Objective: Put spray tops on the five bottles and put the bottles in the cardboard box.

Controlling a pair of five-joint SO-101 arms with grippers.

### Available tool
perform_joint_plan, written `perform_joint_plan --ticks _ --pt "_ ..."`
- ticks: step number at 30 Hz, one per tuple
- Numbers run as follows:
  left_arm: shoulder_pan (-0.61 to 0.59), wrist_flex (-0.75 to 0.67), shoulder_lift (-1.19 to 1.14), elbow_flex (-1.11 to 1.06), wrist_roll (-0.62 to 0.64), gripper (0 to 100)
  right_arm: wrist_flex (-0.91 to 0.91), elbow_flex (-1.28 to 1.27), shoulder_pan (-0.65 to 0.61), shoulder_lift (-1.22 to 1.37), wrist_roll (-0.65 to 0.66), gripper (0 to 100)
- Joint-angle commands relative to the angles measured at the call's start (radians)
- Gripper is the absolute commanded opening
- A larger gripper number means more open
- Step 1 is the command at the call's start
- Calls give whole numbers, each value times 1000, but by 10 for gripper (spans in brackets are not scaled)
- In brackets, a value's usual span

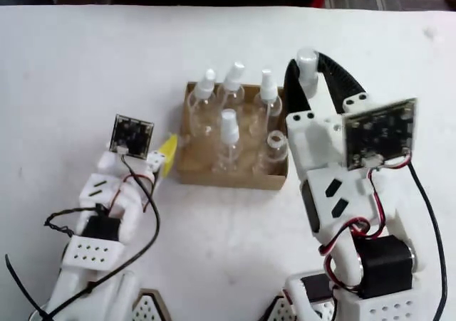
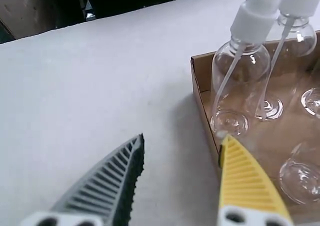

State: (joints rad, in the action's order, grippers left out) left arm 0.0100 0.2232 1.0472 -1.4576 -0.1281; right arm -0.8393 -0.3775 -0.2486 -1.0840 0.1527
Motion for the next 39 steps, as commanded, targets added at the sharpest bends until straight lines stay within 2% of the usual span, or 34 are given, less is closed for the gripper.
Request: perform_joint_plan --ticks 1,4,9,13,16,26,31,39 --pt "5 -23 21 8 -11 233 58 -2 -7 12 -83 15" --pt "5 -23 21 8 -11 233 85 -2 -5 53 -80 15" --pt "4 -23 21 8 -11 233 213 -104 -5 139 94 15" --pt "2 -21 24 8 -11 233 395 -221 -7 151 94 15" --pt "2 -21 24 8 -11 233 452 -267 -15 151 97 15" --pt "5 -21 25 8 -11 233 464 -311 -27 150 107 15" --pt "4 -21 25 8 -11 233 452 -295 -25 113 196 15" --pt "5 -23 25 8 -11 233 364 -295 -25 74 204 15"
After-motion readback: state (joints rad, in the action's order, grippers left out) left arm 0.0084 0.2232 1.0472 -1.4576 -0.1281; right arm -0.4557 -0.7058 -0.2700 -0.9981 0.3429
